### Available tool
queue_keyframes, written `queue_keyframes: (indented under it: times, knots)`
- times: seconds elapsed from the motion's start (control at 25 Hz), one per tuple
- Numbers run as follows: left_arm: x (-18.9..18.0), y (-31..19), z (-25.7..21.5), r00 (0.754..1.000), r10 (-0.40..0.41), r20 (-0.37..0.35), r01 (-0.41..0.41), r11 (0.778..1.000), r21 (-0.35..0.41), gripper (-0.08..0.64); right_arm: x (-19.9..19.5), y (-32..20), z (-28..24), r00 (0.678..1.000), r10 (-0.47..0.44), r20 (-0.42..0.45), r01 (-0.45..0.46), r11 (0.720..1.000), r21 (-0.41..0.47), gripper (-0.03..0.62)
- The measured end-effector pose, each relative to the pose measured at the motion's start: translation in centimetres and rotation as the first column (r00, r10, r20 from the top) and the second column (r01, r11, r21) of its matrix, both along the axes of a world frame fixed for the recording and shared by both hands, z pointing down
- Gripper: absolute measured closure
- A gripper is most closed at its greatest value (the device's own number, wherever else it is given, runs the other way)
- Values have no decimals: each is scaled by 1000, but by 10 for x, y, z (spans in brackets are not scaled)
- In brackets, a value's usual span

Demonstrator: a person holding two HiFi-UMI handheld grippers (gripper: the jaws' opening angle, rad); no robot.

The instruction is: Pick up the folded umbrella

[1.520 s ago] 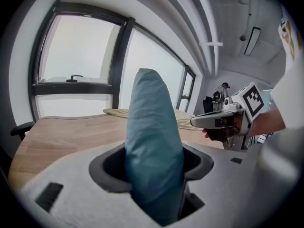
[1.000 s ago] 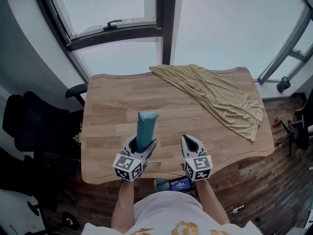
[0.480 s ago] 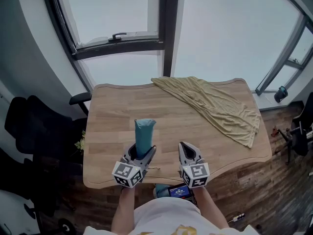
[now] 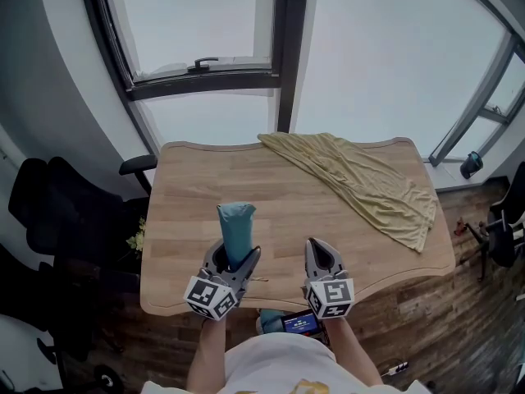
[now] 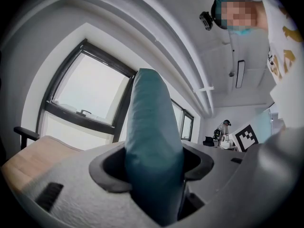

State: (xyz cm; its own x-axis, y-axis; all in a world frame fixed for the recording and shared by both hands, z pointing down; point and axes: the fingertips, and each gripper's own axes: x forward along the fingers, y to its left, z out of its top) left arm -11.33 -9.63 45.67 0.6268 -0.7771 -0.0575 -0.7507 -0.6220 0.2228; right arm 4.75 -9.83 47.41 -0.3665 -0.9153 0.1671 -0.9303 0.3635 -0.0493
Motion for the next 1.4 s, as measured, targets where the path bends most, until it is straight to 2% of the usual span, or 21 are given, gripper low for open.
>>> queue_keyframes:
  times: [0.44, 1.4]
  knots:
    - [0, 8, -8, 1000, -7, -3, 7, 999, 35, 270, -4, 3, -8, 1000, -9, 1, 9, 1000, 30, 583]
    - [1, 8, -4, 1000, -24, 15, 23, 999, 26, 270, 1, 5, 1, 1000, -11, -8, 11, 1000, 4, 583]
